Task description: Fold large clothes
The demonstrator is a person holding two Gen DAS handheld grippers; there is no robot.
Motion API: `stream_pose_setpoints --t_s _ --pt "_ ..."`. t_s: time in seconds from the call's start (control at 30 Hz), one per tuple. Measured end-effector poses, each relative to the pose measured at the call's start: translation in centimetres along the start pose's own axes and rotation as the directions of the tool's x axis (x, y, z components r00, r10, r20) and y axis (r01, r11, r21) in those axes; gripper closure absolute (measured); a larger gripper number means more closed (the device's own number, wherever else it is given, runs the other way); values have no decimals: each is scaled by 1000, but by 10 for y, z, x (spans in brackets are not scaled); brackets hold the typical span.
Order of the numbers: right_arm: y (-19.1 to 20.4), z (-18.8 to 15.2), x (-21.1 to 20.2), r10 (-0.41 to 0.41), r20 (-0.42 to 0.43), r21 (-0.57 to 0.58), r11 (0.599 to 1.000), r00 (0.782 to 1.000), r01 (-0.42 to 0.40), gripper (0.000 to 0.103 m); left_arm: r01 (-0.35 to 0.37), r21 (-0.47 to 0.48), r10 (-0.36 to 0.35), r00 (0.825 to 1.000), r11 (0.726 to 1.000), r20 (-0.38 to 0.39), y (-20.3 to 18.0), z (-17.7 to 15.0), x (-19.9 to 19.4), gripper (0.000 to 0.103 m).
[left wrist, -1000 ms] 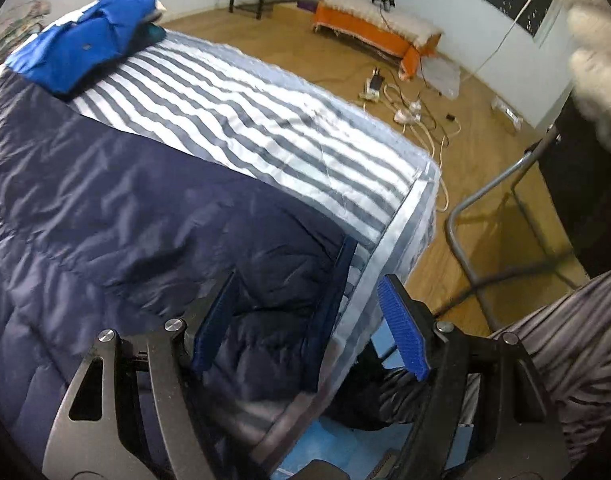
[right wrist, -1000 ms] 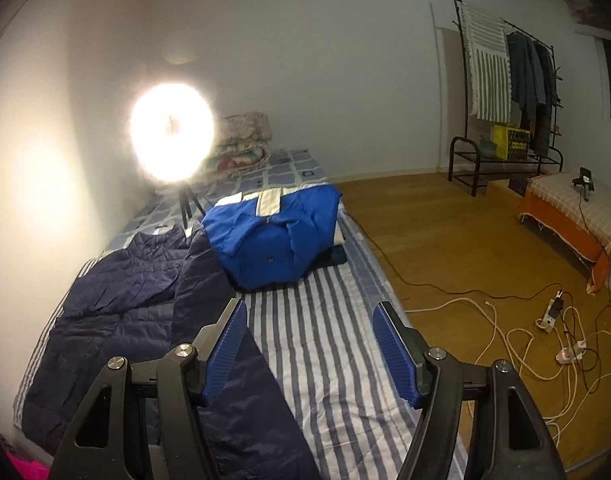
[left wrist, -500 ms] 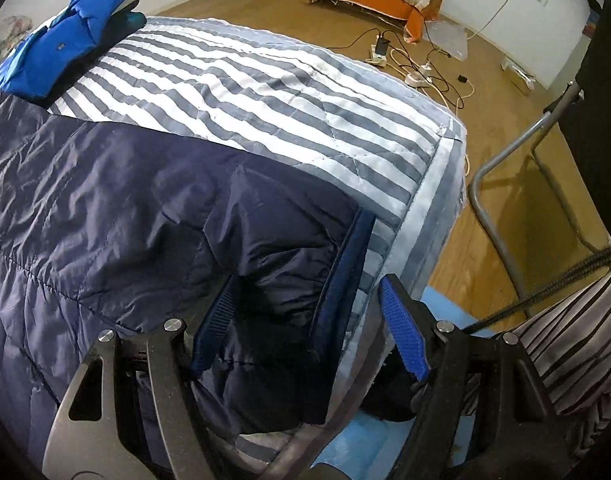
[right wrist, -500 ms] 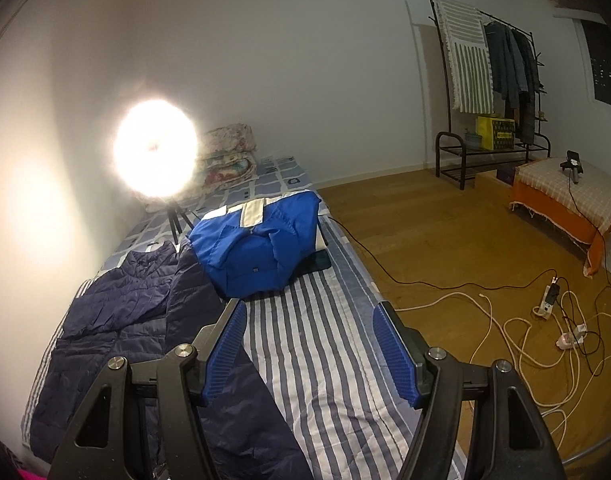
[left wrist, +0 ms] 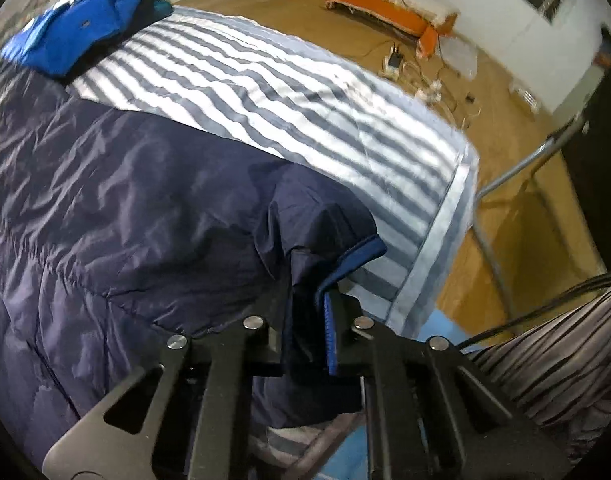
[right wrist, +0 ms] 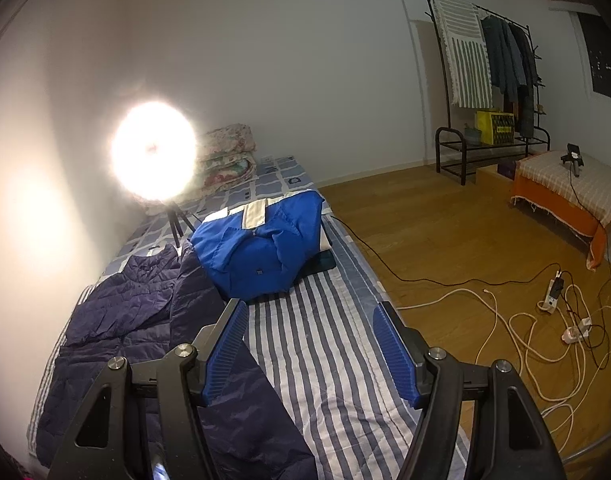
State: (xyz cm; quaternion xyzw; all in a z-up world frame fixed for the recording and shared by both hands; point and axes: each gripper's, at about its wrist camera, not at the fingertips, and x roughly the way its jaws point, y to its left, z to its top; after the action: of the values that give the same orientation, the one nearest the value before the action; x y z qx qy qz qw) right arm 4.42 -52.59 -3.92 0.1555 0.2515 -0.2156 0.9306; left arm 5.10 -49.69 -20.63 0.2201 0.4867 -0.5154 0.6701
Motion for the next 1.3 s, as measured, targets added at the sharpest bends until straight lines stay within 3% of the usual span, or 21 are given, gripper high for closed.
stream_pose_setpoints --t_s 0.3,0.53,0.7,0.87,1.07,1.17,1.3 --pt "10 -1 13 10 -29 -9 1000 1000 -10 35 87 -121 -70 988 989 139 46 8 -81 95" --pt "47 -5 37 37 -85 -83 996 996 -44 35 70 -240 -4 964 968 265 130 -1 -168 95" --pt "81 -14 65 75 -149 -130 987 986 -95 35 22 -377 116 933 926 339 216 -17 -226 95" --pt "122 -30 109 127 -250 -179 968 960 -175 38 23 -520 211 898 854 387 306 -42 -263 95" --pt "190 -48 184 155 -387 -329 898 909 -293 59 -6 -601 291 879 799 378 374 -67 -266 95" --pt "219 -54 228 143 -432 -377 868 890 -322 62 -39 -626 330 874 779 357 409 -75 -264 95" --pt "241 -52 267 196 -448 -354 857 872 -375 62 -78 -657 397 848 750 352 446 -89 -272 95"
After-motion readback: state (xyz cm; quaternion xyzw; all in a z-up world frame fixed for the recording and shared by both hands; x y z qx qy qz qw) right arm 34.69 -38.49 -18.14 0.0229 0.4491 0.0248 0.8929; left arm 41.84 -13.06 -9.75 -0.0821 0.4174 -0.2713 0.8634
